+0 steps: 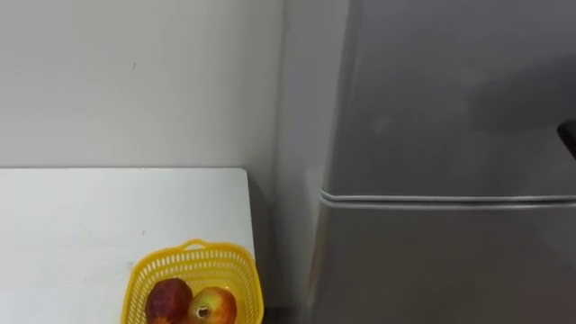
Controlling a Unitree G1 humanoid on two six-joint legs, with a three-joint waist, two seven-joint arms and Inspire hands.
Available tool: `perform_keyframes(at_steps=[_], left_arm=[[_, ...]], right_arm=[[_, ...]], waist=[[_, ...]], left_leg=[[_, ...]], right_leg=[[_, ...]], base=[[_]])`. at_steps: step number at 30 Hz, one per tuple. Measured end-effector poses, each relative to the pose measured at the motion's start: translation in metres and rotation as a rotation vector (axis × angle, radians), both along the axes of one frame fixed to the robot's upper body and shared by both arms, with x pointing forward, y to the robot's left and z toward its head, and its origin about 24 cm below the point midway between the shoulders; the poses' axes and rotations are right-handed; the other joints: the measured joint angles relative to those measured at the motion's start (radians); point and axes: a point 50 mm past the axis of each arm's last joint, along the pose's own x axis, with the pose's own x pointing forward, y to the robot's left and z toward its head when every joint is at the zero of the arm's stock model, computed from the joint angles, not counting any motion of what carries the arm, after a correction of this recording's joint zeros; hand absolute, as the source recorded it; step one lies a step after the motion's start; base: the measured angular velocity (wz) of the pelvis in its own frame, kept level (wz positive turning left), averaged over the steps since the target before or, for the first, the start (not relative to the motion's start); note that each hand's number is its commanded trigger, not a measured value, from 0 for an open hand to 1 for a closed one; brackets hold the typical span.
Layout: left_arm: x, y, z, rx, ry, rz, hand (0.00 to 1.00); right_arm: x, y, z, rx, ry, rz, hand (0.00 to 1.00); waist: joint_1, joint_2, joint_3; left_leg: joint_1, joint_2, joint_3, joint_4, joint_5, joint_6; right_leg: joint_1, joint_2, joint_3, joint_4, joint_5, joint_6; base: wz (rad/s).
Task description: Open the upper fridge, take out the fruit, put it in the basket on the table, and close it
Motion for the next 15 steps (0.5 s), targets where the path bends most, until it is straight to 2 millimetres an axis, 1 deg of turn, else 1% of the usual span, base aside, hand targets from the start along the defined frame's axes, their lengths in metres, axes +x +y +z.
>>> perform_keyframes(at_steps=[2,3,4,6,7,8,10,11,13,15], left_arm=[[-0.001,0.0,0.0,0.0,0.003,0.001,0.0],[0.0,0.0,0.0,0.0,0.002,0.001,0.0],[0.0,-0.001,0.0,-0.001,0.001,0.002,0.0],[0.0,-0.001,0.0,-0.002,0.0,0.002,0.0],[0.0,-0.001,0.0,0.0,-0.001,0.003,0.0],[0.0,0.0,0.0,0.002,-0.002,0.003,0.0],[0.001,-0.001,0.0,0.004,-0.005,0.003,0.0],[0.001,-0.001,0.0,0.004,-0.006,0.004,0.0],[0.004,-0.001,0.0,0.005,-0.018,-0.002,0.0],[0.008,-0.001,0.001,0.006,-0.031,-0.006,0.0]], right_arm=[[-0.001,-0.001,-0.001,0.008,0.003,-0.011,0.0],[-0.002,-0.002,-0.002,0.015,0.006,-0.021,0.0],[-0.003,-0.004,-0.003,0.023,0.012,-0.033,0.0],[-0.006,-0.008,-0.005,0.035,0.018,-0.063,0.0],[-0.008,-0.011,-0.005,0.042,0.018,-0.084,0.0],[-0.009,-0.012,-0.005,0.046,0.019,-0.093,0.0],[-0.016,-0.021,-0.008,0.07,0.028,-0.149,0.0],[-0.018,-0.023,-0.009,0.079,0.03,-0.163,0.0],[-0.028,-0.033,-0.013,0.123,0.036,-0.223,0.0],[-0.034,-0.039,-0.016,0.137,0.052,-0.268,0.0]], waist=[[-0.005,0.006,0.0014],[-0.009,0.007,-0.0021],[-0.012,0.012,-0.0048],[-0.018,0.02,-0.0094],[-0.026,0.025,-0.0103],[-0.029,0.027,-0.0101],[-0.034,0.028,-0.0099],[-0.036,0.03,-0.0111],[-0.039,0.03,-0.0095],[-0.04,0.029,-0.0076]], left_leg=[[-0.005,0.0,-0.001,0.0,0.0,0.0],[-0.006,0.0,-0.001,0.0,0.0,0.0],[-0.007,0.0,-0.002,-0.001,0.0,0.0],[-0.008,-0.001,-0.002,-0.002,0.0,0.0],[-0.009,-0.002,-0.003,-0.002,0.0,0.0],[-0.009,-0.002,-0.003,-0.002,0.0,0.0],[-0.009,-0.002,0.001,-0.002,0.0,0.0],[-0.008,-0.001,0.002,-0.001,0.0,0.0],[-0.005,-0.001,0.005,-0.001,0.0,0.0],[-0.003,0.0,0.012,-0.005,0.0,0.0]], right_leg=[[0.0,0.0,-0.002,0.001,0.0,0.0],[0.001,0.0,-0.002,0.001,0.0,0.0],[0.001,0.0,-0.002,0.001,0.001,0.0],[0.002,0.0,-0.002,0.002,0.001,0.001],[0.003,0.0,-0.002,0.002,0.001,0.001],[0.003,0.0,-0.002,0.001,0.001,0.001],[0.002,0.001,-0.001,0.0,0.001,0.001],[0.002,0.001,0.0,0.0,0.001,0.001],[-0.005,0.001,0.004,0.0,0.001,0.001],[-0.005,0.002,0.014,0.001,0.0,0.001]], base=[[0.0],[0.0],[0.0],[0.0],[0.0],[0.0],[0.0],[0.0],[-0.05],[-0.13]])
